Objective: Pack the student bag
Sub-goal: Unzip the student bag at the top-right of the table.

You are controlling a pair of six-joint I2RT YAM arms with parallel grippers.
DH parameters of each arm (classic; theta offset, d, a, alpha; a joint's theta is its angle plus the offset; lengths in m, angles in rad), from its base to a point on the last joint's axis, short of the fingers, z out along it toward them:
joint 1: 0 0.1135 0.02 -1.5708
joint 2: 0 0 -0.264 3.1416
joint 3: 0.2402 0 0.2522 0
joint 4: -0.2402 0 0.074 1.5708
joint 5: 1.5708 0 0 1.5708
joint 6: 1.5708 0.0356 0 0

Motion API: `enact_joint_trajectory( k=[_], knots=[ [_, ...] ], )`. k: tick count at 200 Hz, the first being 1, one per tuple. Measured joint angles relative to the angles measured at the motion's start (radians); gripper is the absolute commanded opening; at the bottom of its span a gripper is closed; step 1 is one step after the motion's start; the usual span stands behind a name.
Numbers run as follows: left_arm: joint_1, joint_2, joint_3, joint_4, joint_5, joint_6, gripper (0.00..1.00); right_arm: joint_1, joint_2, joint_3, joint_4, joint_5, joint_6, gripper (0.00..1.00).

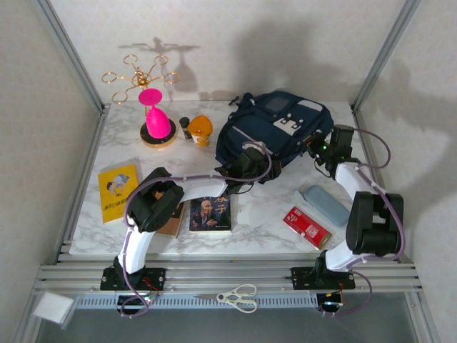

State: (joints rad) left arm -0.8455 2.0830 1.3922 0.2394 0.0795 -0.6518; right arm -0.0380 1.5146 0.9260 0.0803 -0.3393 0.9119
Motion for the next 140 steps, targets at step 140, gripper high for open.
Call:
enact_joint_trajectory(
  k=[140],
  knots=[
    [-0.152, -0.27, -0.081, -0.163, -0.026, 0.003, 0.67, 0.082, -0.152, -0.067, -0.097, 0.084, 0.362, 0.0]
  ],
)
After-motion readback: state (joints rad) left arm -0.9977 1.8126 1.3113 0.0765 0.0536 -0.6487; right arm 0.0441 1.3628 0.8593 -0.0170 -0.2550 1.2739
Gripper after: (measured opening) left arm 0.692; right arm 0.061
